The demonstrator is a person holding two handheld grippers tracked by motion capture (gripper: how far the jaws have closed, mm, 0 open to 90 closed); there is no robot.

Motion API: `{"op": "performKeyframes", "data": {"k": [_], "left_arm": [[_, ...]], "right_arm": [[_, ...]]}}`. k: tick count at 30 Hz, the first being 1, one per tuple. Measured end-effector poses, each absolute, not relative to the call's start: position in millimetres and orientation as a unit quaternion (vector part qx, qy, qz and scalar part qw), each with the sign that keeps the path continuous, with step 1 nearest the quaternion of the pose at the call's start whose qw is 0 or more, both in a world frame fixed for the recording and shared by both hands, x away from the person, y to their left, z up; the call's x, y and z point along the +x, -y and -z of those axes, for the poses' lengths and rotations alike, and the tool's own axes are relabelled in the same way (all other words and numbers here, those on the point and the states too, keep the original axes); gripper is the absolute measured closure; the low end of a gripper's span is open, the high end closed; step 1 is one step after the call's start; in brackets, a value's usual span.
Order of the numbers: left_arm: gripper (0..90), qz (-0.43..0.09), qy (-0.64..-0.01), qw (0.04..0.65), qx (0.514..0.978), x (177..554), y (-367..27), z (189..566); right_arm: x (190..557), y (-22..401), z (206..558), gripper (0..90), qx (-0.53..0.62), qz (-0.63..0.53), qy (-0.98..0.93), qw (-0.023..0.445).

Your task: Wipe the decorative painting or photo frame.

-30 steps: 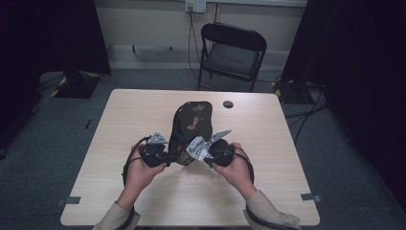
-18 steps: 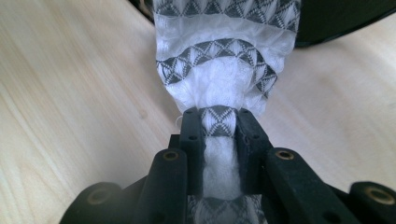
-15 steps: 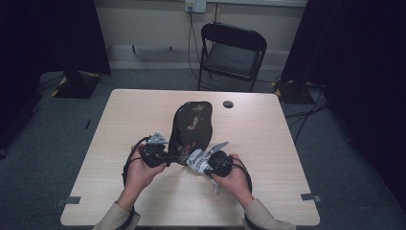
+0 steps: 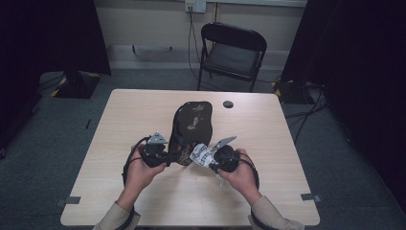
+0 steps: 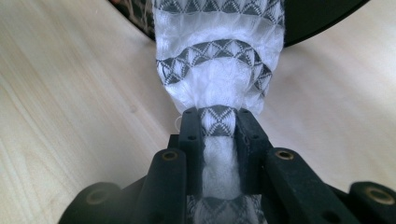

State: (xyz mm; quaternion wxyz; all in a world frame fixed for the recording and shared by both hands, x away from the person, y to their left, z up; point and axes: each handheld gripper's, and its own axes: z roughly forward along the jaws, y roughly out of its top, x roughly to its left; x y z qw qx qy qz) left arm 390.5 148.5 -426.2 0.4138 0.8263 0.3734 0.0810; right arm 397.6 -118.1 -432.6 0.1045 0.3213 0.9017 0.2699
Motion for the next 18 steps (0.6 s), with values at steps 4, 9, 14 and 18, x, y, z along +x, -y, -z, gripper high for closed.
{"op": "performKeyframes", "data": {"k": [4,9,14,18], "left_arm": [[78.4,-0.08,-0.374,0.415,0.826,391,-149,426],[78.4,-0.081,-0.373,0.415,0.826,391,-149,426],[78.4,-0.079,-0.372,0.414,0.827,391,-149,426],[78.4,-0.081,-0.371,0.413,0.828,391,-149,426]], "right_arm": [[400,124,413,75.9,0.321,-0.276,-0.898,0.117],[406,132,384,76.1,0.321,-0.283,-0.894,0.136],[412,136,352,76.1,0.317,-0.289,-0.889,0.16],[415,134,329,76.1,0.307,-0.289,-0.889,0.178]]}}
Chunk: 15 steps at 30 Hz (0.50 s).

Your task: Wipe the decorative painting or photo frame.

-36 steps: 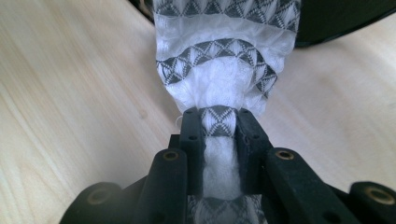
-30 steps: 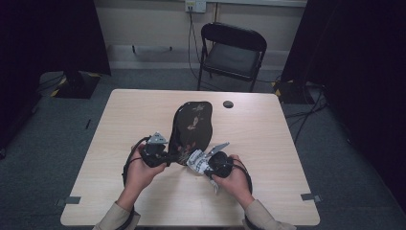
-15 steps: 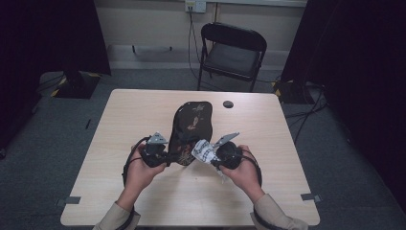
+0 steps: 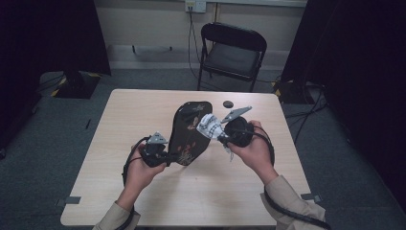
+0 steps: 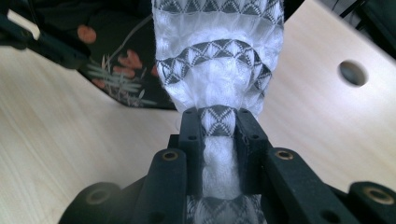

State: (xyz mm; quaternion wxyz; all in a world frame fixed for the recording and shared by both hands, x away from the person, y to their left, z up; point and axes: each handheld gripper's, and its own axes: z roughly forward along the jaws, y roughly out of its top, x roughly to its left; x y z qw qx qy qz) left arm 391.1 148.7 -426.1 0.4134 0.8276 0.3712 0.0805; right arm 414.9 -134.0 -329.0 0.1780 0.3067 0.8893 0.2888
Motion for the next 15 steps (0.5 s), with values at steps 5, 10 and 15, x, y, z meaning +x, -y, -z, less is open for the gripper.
{"op": "performKeyframes", "data": {"k": [5,10,15], "left_arm": [[78.4,-0.08,-0.371,0.412,0.828,391,-149,426],[78.4,-0.08,-0.373,0.414,0.826,391,-148,426],[78.4,-0.079,-0.372,0.413,0.828,391,-148,426]], "right_arm": [[418,130,303,76.1,0.302,-0.297,-0.884,0.196],[422,124,286,76.1,0.3,-0.312,-0.878,0.203],[422,112,278,76.1,0.29,-0.319,-0.88,0.201]]}}
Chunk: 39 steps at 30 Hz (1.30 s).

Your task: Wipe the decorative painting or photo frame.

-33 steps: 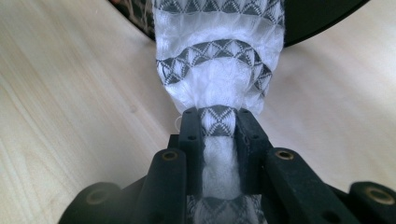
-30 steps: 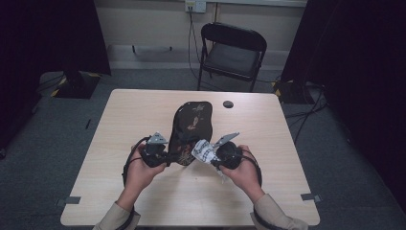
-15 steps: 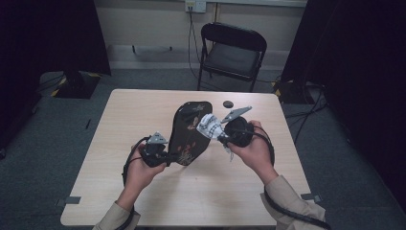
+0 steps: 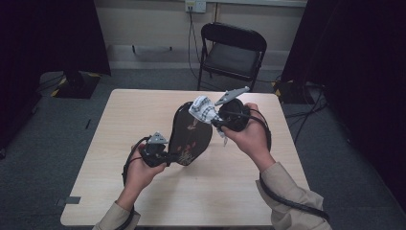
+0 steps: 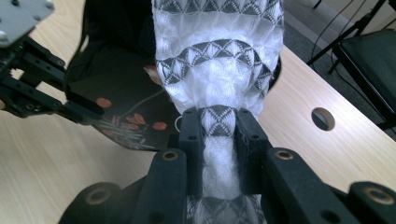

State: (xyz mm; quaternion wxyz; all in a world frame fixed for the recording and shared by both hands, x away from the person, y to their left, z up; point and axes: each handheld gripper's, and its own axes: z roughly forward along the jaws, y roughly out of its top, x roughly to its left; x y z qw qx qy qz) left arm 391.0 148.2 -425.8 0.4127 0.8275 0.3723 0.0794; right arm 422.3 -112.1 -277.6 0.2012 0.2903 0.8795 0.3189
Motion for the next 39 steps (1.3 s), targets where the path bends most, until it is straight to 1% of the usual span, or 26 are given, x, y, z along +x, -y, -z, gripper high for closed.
{"op": "performKeyframes", "data": {"k": [7,23,39], "left_arm": [[78.5,-0.079,-0.372,0.413,0.828,391,-148,426],[78.4,-0.08,-0.371,0.412,0.828,391,-148,426],[78.4,-0.08,-0.371,0.411,0.829,391,-148,426]], "right_arm": [[421,103,292,76.1,0.282,-0.313,-0.887,0.189],[419,107,332,76.0,0.294,-0.307,-0.89,0.163],[413,108,382,76.0,0.307,-0.293,-0.895,0.136]]}}
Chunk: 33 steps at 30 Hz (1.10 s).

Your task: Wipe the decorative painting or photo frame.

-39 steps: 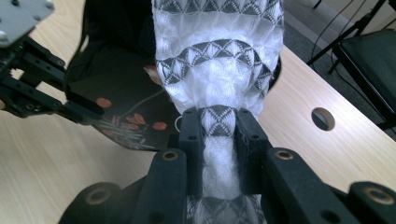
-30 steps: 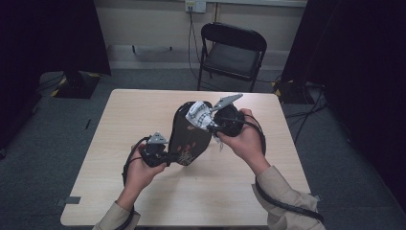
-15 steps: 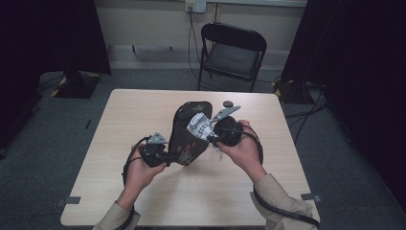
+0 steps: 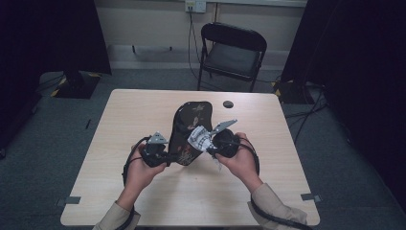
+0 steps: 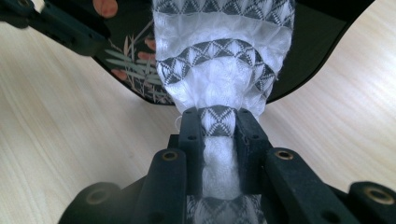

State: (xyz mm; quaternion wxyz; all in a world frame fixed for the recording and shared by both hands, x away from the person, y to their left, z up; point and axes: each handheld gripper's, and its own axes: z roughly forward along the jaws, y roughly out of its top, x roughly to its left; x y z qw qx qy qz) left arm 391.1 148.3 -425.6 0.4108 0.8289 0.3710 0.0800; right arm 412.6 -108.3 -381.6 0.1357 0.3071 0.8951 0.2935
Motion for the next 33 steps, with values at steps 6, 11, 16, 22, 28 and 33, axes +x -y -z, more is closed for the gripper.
{"op": "performKeyframes", "data": {"k": [6,11,16,22,28,33], "left_arm": [[78.4,-0.08,-0.371,0.411,0.829,391,-148,426],[78.4,-0.08,-0.371,0.411,0.829,391,-149,426],[78.4,-0.081,-0.371,0.411,0.829,391,-148,426],[78.4,-0.082,-0.373,0.413,0.827,391,-148,426],[78.4,-0.082,-0.372,0.412,0.828,391,-148,426],[78.4,-0.083,-0.372,0.413,0.827,391,-148,426]], "right_arm": [[410,109,397,76.0,0.312,-0.291,-0.896,0.124],[408,109,409,76.0,0.314,-0.288,-0.897,0.116],[405,108,422,76.0,0.315,-0.285,-0.899,0.108],[401,106,440,76.0,0.317,-0.272,-0.903,0.095],[397,104,457,76.0,0.318,-0.262,-0.908,0.083],[394,104,465,76.0,0.319,-0.261,-0.908,0.078]]}}
